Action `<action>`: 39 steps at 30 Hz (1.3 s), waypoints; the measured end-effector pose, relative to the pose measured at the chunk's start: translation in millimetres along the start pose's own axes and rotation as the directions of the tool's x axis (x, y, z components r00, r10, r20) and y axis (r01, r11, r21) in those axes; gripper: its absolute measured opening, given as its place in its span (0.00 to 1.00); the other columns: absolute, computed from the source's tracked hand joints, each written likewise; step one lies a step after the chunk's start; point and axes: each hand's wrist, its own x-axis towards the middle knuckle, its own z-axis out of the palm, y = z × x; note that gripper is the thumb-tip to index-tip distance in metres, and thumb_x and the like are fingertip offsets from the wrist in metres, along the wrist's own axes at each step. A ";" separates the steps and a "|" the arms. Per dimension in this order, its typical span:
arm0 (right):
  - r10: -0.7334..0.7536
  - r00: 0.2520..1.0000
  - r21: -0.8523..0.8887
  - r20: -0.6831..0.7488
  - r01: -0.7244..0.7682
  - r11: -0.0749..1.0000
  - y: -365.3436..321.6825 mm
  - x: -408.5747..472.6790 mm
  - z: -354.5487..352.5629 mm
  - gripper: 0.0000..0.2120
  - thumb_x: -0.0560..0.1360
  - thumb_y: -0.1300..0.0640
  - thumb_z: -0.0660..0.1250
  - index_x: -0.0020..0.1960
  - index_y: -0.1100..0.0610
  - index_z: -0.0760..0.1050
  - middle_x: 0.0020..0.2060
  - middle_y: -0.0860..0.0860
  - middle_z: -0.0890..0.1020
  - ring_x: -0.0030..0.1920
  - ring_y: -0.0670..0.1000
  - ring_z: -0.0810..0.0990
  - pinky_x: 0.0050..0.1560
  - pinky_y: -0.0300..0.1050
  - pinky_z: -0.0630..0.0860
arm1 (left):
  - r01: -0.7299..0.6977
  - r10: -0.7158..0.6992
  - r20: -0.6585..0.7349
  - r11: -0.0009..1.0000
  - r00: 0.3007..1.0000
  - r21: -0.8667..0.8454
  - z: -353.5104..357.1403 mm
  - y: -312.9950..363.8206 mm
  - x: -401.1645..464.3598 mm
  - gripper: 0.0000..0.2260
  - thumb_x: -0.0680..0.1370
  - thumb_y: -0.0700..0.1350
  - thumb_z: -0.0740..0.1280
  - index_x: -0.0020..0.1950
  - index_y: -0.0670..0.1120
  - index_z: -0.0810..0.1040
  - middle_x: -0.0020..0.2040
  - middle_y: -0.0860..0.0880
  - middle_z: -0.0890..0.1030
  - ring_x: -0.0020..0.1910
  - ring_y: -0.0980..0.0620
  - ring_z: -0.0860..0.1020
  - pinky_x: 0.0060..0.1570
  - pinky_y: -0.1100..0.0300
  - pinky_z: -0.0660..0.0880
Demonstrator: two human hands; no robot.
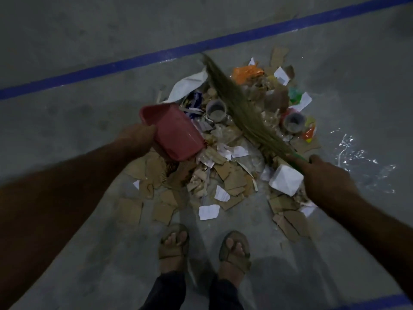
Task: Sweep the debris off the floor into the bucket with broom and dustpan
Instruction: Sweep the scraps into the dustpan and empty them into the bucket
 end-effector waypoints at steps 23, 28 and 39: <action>-0.242 0.960 0.327 0.139 0.186 0.927 12.2 -124.8 85.7 0.43 0.69 0.54 0.76 0.74 0.32 0.58 0.45 0.42 0.73 0.29 0.43 0.69 0.19 0.37 0.66 | -0.219 0.215 -0.047 0.969 0.976 -0.117 64.5 17.8 -56.1 0.21 0.82 0.53 0.60 0.71 0.43 0.69 0.62 0.38 0.77 0.54 0.37 0.78 0.48 0.49 0.76; -0.230 0.957 0.446 0.179 0.130 0.885 9.5 -152.7 90.2 0.44 0.71 0.52 0.74 0.76 0.30 0.51 0.45 0.39 0.71 0.30 0.43 0.72 0.21 0.37 0.70 | -0.163 0.151 -0.070 0.959 0.986 -0.232 92.5 40.0 -85.6 0.20 0.81 0.45 0.66 0.72 0.43 0.70 0.64 0.38 0.74 0.55 0.36 0.78 0.49 0.48 0.75; 0.012 0.996 0.560 0.088 -0.059 0.826 25.0 -170.2 123.9 0.43 0.76 0.51 0.69 0.68 0.21 0.42 0.48 0.43 0.72 0.42 0.44 0.75 0.40 0.46 0.77 | -0.140 0.136 -0.036 0.975 0.990 -0.173 135.5 63.0 -97.7 0.20 0.81 0.55 0.57 0.71 0.50 0.67 0.62 0.43 0.77 0.51 0.39 0.80 0.46 0.45 0.78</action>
